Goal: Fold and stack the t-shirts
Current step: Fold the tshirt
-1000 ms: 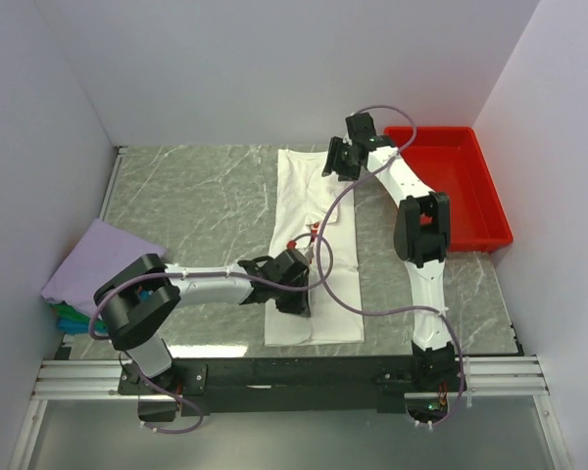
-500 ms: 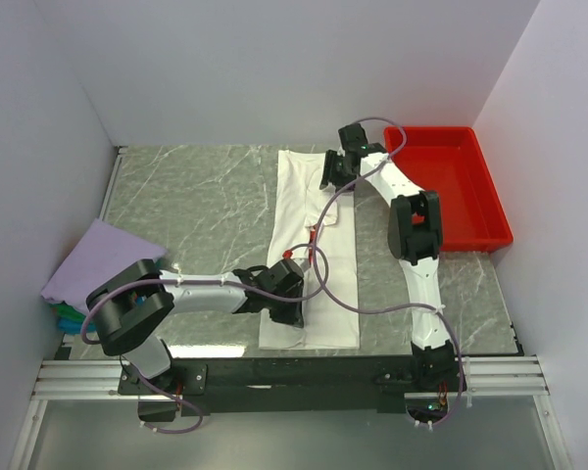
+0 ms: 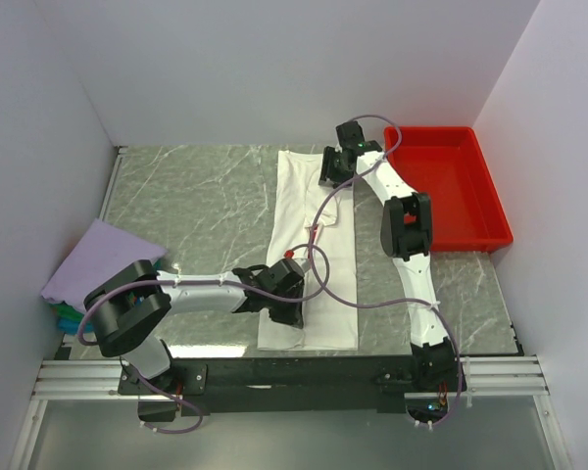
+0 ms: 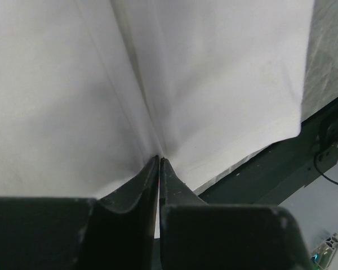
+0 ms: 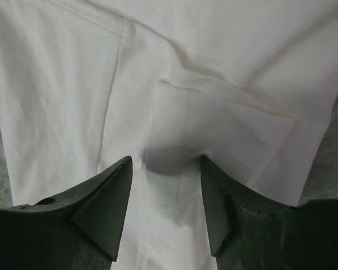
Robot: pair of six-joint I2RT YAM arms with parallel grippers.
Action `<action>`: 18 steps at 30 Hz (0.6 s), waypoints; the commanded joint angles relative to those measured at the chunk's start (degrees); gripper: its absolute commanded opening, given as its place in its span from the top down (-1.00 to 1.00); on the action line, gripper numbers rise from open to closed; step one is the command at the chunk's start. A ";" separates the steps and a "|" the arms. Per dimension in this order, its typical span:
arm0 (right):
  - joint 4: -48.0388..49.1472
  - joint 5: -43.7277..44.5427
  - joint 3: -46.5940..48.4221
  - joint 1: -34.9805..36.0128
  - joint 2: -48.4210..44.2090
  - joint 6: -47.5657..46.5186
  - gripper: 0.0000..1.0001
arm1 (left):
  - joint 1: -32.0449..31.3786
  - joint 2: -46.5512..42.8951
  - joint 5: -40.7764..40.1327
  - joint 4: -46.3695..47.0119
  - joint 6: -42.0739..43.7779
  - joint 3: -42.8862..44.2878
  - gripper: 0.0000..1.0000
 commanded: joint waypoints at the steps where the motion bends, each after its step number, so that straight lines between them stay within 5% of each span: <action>1: -1.24 -0.87 2.35 -0.59 1.96 -0.12 -0.18 | -0.50 0.03 0.87 -0.75 1.56 3.55 0.79; 13: -1.06 -0.61 -1.33 -1.29 -13.49 1.90 -0.27 | 0.20 -6.91 -1.07 -3.21 2.17 4.43 0.52; 18: 1.83 0.45 -19.06 -1.12 -28.52 4.71 -0.24 | 0.20 -8.49 3.32 -0.76 2.00 0.22 0.58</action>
